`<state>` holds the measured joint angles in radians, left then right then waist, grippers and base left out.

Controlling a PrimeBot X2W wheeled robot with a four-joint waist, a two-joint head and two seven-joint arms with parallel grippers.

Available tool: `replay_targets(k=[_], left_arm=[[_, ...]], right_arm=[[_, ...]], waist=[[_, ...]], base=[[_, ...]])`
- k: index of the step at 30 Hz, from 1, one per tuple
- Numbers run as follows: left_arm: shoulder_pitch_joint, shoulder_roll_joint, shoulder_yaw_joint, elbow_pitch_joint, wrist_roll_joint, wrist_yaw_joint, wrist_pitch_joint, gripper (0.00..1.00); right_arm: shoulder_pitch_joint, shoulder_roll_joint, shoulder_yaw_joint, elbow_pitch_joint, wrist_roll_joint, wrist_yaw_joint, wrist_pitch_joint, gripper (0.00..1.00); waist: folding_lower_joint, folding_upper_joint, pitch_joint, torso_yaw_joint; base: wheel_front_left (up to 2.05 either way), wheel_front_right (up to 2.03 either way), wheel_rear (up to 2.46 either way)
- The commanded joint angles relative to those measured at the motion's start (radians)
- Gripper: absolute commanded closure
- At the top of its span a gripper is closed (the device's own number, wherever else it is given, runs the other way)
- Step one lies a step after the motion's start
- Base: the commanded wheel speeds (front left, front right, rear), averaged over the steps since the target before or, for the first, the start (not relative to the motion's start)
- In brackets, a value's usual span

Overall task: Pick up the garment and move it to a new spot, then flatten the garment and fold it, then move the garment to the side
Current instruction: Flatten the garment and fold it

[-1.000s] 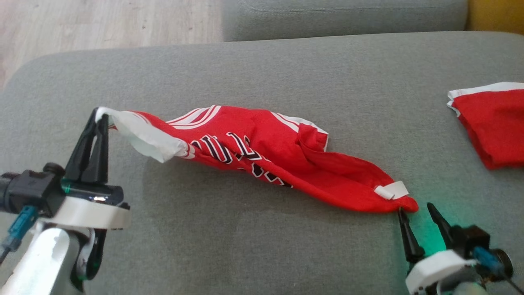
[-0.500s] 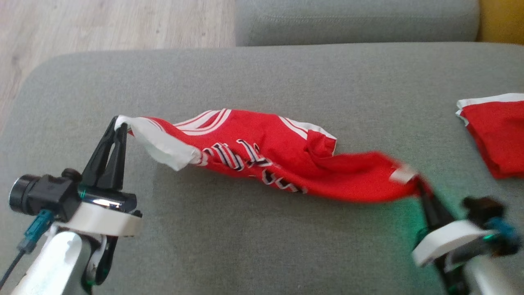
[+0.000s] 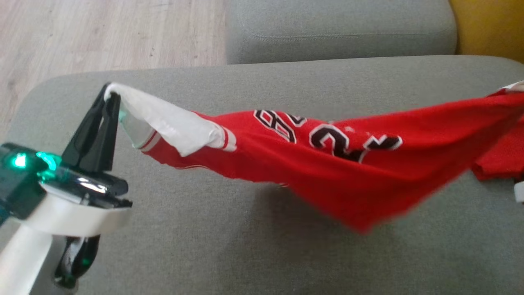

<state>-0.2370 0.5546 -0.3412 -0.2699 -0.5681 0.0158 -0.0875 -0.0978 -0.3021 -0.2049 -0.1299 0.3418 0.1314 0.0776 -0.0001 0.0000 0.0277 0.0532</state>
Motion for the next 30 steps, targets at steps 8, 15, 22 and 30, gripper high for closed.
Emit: replay_targets(k=[8, 15, 22, 30], left_arm=[[-0.137, 0.008, 0.014, -0.009, -0.023, -0.033, 0.029, 1.0], [-0.251, -0.088, -0.095, 0.091, 0.001, -0.077, 0.026, 1.0], [-0.331, -0.146, -0.133, 0.253, 0.03, -0.096, -0.041, 1.0], [-0.346, -0.132, -0.122, 0.392, 0.043, -0.092, -0.083, 1.0]], right_arm=[[-0.23, -0.027, 0.116, 0.251, 0.013, -0.001, 0.069, 1.0], [-0.522, -0.065, 0.234, 0.643, 0.011, -0.001, -0.052, 0.0], [-0.559, -0.068, 0.401, 0.781, 0.029, -0.001, -0.237, 0.0], [-0.297, -0.113, 0.582, 0.627, 0.046, -0.001, -0.331, 0.0]], waist=[[0.0001, 0.0, 0.083, 0.037], [0.0001, 0.0, 0.197, 0.106], [0.0001, 0.0, 0.228, 0.102], [0.0001, 0.0, 0.206, 0.056]], base=[[0.0, 0.0, 0.0], [0.0, 0.0, 0.0], [0.0, 0.0, 0.0], [0.0, 0.0, 0.0]])
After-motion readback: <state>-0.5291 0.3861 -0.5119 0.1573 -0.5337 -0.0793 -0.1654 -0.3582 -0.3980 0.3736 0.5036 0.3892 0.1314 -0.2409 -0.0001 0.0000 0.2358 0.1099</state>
